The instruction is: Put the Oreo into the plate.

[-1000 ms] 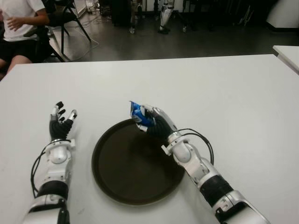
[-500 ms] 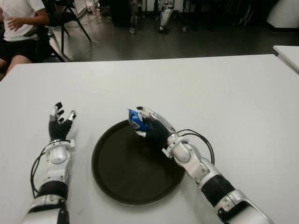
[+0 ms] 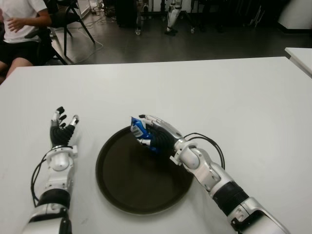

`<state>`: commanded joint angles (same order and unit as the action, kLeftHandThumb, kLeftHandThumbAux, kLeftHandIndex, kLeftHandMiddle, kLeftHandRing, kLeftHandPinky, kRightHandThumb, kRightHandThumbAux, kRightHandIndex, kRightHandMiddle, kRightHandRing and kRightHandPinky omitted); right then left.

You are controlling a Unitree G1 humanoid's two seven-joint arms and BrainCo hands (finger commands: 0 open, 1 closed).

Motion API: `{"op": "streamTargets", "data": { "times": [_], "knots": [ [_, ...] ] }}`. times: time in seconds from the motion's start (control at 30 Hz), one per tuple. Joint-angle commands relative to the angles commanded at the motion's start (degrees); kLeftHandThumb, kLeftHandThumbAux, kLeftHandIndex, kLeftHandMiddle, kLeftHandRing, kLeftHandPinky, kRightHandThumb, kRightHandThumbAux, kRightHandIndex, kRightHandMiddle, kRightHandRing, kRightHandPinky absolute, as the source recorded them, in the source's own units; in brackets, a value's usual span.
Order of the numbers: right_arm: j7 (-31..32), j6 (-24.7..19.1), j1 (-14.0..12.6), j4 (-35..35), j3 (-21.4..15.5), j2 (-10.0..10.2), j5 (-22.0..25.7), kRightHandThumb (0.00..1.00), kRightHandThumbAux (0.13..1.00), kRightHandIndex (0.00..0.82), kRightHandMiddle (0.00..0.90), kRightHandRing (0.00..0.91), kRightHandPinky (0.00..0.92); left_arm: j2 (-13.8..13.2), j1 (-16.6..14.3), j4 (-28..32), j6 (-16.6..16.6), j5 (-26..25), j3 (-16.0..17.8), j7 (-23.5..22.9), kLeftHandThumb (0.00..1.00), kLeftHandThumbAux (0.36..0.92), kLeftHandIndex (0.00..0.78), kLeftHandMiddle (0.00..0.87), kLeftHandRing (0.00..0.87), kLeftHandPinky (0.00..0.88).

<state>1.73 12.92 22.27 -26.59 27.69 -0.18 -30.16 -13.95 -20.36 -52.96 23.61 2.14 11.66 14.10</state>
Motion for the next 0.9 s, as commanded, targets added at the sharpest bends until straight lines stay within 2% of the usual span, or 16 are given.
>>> {"op": "streamTargets", "data": {
  "times": [0.33,0.9],
  "knots": [
    [4.70,3.88,0.00,-1.66,-1.56,0.56,6.98,0.000,0.485,0.000,0.000,0.000,0.000,0.30,-0.02,0.11,0.57,-0.86,0.28,-1.00,0.254,0.645,0.060,0.106,0.076,0.026],
    [5.11,4.31,0.09,-1.69,-1.42,0.08,6.52,0.000,0.512,0.000,0.000,0.000,0.000,0.87,0.33,1.91,-1.21,-1.35,0.37,-0.86,0.257,0.644,0.057,0.113,0.082,0.023]
  ]
}}
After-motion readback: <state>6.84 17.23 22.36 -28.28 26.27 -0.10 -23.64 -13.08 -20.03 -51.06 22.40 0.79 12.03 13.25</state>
